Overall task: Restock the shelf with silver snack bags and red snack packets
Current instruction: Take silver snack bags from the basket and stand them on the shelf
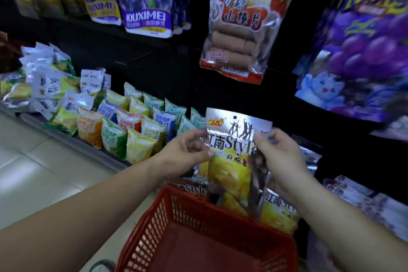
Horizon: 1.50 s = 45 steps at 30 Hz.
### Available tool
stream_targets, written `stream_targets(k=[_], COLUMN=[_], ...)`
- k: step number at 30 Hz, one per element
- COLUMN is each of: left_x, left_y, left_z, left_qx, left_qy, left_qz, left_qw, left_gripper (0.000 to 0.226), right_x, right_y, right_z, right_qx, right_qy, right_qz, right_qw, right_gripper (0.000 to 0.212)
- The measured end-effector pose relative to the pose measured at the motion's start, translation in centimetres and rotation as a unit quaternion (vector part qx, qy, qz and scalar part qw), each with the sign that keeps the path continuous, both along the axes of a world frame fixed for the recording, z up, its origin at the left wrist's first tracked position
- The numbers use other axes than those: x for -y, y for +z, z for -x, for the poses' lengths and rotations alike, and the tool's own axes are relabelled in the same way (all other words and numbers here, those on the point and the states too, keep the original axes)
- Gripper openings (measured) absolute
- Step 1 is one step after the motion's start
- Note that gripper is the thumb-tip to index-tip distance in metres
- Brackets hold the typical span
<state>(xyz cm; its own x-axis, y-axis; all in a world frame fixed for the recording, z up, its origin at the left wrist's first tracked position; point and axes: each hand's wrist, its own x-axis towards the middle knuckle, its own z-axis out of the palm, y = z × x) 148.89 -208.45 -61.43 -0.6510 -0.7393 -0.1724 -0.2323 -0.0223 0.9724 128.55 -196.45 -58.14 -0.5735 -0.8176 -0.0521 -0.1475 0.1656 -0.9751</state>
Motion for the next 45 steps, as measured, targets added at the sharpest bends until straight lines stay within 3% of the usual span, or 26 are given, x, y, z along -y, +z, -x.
stream_targets(k=[4, 6, 9, 10, 12, 14, 19, 22, 25, 28, 30, 33, 37, 40, 45], left_x=[-5.5, -7.2, -8.7, -9.2, -10.2, -10.9, -11.2, -10.7, -9.4, -8.0, -7.8, -8.3, -9.4, -9.6, -8.3], left_y=[1.8, 1.5, 0.3, 0.0, -0.1, 0.2, 1.4, 1.3, 0.8, 0.0, -0.9, -2.8, -5.4, -6.7, -6.6], left_z=[-0.4, -0.2, 0.1, 0.2, 0.4, 0.7, 0.9, 0.3, -0.3, -1.8, -2.5, -2.7, -2.7, -2.9, -2.5], left_qx=[-0.075, -0.103, -0.062, -0.052, -0.065, -0.075, -0.114, -0.07, 0.106, 0.303, 0.356, 0.366, 0.365, 0.367, 0.321], left_qy=[-0.018, 0.026, 0.117, 0.158, 0.216, 0.231, 0.199, 0.186, 0.109, -0.008, -0.057, -0.11, -0.161, -0.177, -0.139], left_qz=[-0.063, -0.088, -0.039, -0.021, -0.011, -0.023, -0.085, -0.08, 0.033, 0.199, 0.243, 0.248, 0.211, 0.187, 0.204], left_qw=[0.995, 0.99, 0.99, 0.986, 0.974, 0.97, 0.97, 0.977, 0.988, 0.932, 0.9, 0.89, 0.893, 0.894, 0.914], left_gripper=[0.02, 0.027, 0.049, 0.052, 0.057, 0.063, 0.048, 0.048, 0.032, 0.03, 0.028, 0.023, 0.017, 0.018, 0.018], right_x=[-4.5, -6.7, -9.3, -9.9, -10.7, -10.8, -10.1, -9.9, -9.9, -9.7, -9.9, -10.1, -9.9, -9.0, -5.9], right_y=[2.4, 3.2, 3.2, 3.0, 1.6, 0.5, -0.1, -0.4, -1.0, -3.8, -6.6, -10.0, -12.9, -14.8, -14.0], right_z=[-1.0, -2.1, -3.6, -4.1, -4.3, -4.3, -3.2, -2.7, -2.0, -1.4, -2.0, -3.4, -4.5, -4.4, -4.2], right_qx=[0.071, 0.063, 0.06, 0.067, 0.058, 0.033, -0.034, -0.039, -0.067, -0.102, -0.072, -0.001, -0.015, -0.038, -0.022], right_qy=[-0.006, 0.0, 0.036, 0.066, 0.099, 0.093, 0.074, 0.088, 0.11, 0.13, 0.172, 0.229, 0.254, 0.179, 0.129], right_qz=[-0.014, -0.002, 0.007, 0.003, -0.028, -0.044, -0.019, -0.007, -0.019, -0.091, -0.156, -0.234, -0.32, -0.345, -0.28], right_qw=[0.997, 0.998, 0.997, 0.996, 0.993, 0.994, 0.996, 0.995, 0.991, 0.982, 0.97, 0.945, 0.912, 0.921, 0.951], right_gripper=[0.031, 0.034, 0.024, 0.034, 0.079, 0.089, 0.08, 0.077, 0.071, 0.062, 0.06, 0.065, 0.055, 0.051, 0.024])
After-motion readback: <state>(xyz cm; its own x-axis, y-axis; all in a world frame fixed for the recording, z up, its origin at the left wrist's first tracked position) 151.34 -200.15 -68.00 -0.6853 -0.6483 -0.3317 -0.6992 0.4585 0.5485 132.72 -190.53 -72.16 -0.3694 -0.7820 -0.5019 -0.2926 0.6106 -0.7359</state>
